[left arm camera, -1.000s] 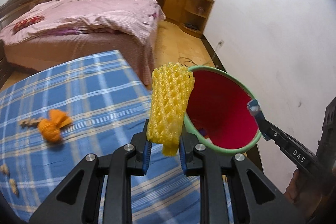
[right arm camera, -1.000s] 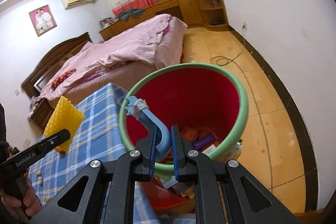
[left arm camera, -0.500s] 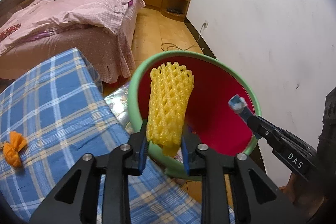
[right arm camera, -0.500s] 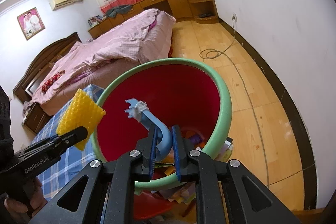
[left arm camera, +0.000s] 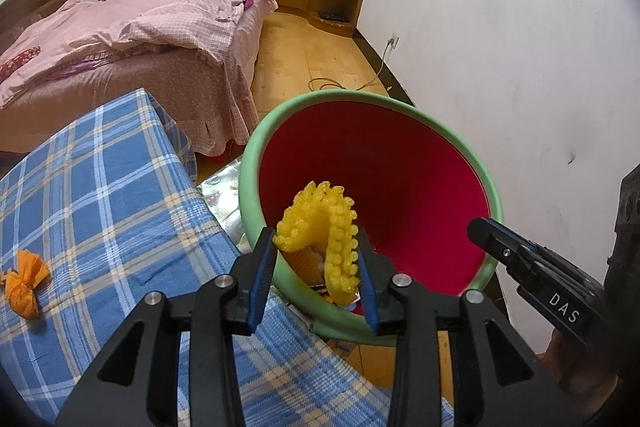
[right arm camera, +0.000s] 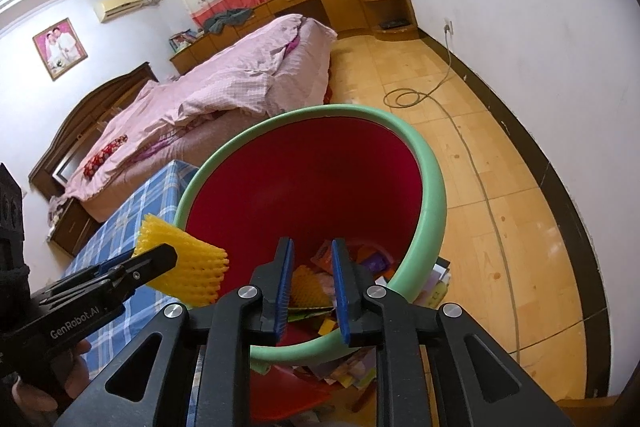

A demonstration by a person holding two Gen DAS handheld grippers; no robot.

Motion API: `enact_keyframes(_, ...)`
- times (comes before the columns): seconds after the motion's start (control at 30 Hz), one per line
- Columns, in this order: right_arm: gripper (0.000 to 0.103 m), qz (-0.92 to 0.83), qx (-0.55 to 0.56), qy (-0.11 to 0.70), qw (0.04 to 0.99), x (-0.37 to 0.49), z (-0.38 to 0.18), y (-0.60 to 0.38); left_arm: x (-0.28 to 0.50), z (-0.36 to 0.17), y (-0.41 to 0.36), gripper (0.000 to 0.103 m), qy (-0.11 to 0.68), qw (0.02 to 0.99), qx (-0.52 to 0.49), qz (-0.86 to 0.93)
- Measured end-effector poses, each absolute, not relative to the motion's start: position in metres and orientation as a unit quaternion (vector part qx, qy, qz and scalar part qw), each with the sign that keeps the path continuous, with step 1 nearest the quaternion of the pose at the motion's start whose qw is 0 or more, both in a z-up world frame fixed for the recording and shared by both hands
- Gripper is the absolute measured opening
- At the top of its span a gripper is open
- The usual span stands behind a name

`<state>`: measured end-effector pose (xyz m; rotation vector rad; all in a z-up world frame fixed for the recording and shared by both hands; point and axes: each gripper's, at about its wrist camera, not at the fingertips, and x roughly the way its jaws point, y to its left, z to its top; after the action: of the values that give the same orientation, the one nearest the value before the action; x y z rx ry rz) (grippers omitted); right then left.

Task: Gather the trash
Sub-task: 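Carry the foam net and blue hook over the red bin and open both tools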

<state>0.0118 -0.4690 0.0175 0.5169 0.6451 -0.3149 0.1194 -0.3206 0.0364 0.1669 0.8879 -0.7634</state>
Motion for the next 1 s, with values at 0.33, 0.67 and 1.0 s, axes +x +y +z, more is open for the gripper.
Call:
enact_keyframes(0.33, 0.020, -0.151, 0.250, 0.308, 0.906, 0.008, 0.023, -0.463, 0.113, 0.051, -0.302, 0.038, 0.406, 0.841, 0.069, -0.352)
enact_keyframes(0.67, 0.024, -0.142, 0.245, 0.300, 0.911, 0.003, 0.033, -0.448, 0.113, 0.063, -0.283, 0.038, 0.397, 0.846, 0.055, -0.351)
enact_keyframes(1.0, 0.028, -0.154, 0.247, 0.295, 0.910, -0.008, 0.036, -0.450, 0.111, 0.062, -0.304, 0.046, 0.397, 0.829, 0.052, -0.391)
